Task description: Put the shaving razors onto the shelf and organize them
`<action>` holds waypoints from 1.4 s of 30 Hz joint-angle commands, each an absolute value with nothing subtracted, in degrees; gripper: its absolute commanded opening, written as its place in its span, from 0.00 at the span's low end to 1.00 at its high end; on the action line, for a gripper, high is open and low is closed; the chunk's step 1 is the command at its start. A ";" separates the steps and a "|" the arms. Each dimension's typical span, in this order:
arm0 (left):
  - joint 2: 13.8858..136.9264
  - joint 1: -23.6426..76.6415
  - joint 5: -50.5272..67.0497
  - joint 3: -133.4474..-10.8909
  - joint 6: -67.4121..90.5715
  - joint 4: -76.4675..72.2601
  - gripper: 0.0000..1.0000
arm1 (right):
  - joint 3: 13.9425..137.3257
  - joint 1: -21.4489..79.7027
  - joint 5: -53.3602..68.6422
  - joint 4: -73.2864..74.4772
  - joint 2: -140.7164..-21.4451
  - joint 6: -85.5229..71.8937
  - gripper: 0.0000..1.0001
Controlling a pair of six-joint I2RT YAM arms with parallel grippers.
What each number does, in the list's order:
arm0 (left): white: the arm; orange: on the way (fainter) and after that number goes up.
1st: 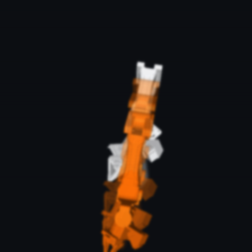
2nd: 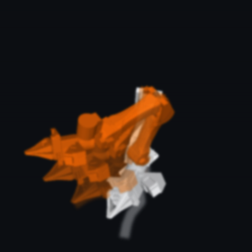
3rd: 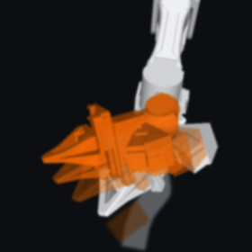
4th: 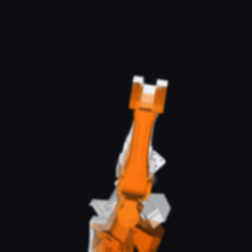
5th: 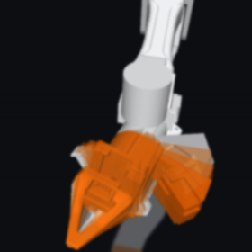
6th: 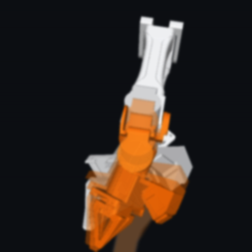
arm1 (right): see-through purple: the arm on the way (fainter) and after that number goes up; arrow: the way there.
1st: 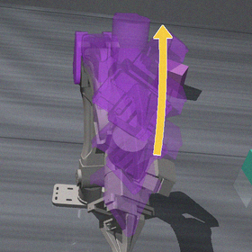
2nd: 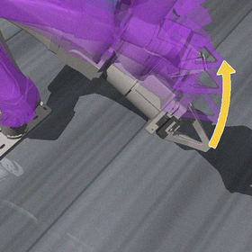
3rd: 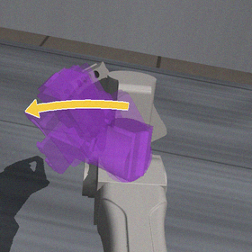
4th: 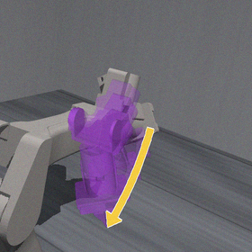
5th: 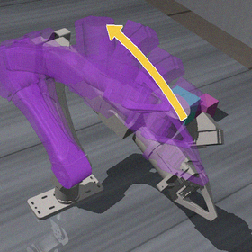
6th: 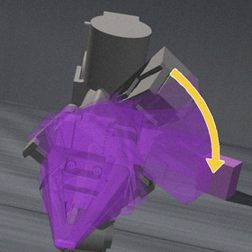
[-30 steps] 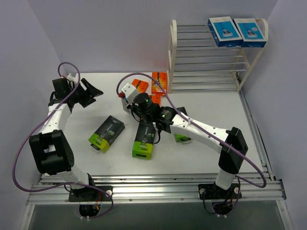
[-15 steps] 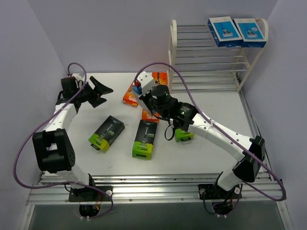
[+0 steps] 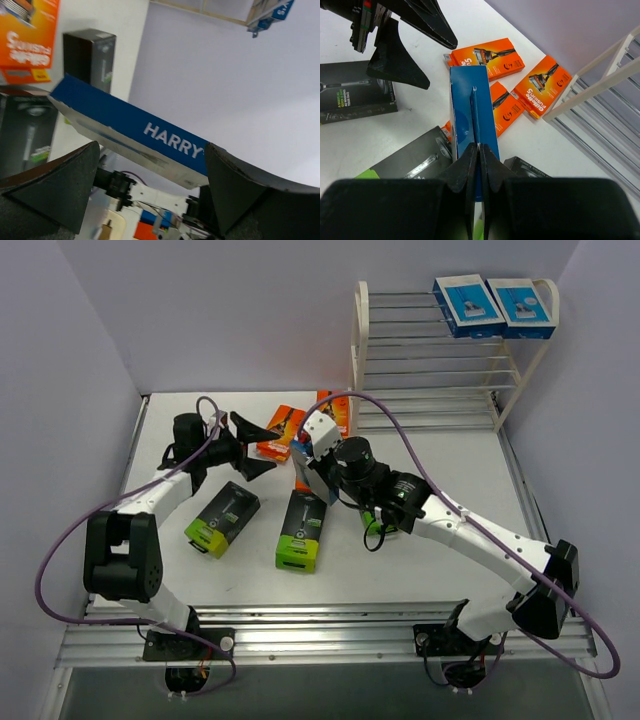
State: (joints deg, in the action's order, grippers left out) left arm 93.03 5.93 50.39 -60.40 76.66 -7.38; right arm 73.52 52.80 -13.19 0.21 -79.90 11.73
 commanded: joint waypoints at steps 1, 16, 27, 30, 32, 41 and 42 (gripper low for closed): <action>88.51 7.99 53.70 -58.02 91.29 -19.93 0.94 | 72.51 52.38 -13.10 -4.83 -75.50 12.66 0.00; 80.33 13.09 47.90 -49.40 104.76 -19.69 0.94 | 67.68 52.56 -9.23 -7.29 -70.40 11.43 0.00; 85.34 15.12 46.58 -46.85 111.35 -31.28 0.94 | 65.04 52.47 -1.68 -7.38 -67.42 9.93 0.00; 86.57 15.47 46.67 -46.85 113.11 -34.27 0.94 | 64.60 52.47 -0.53 -6.77 -67.32 9.58 0.00; 87.45 15.56 46.58 -47.19 113.55 -36.02 0.94 | 64.60 52.56 2.19 -6.24 -67.59 9.41 0.00; 89.82 15.91 49.04 -46.41 115.05 -44.01 0.94 | 64.16 52.56 5.18 -5.80 -68.46 9.75 0.00; 89.82 15.91 49.48 -46.67 114.44 -44.21 0.94 | 64.25 52.65 5.36 -5.63 -68.64 10.02 0.00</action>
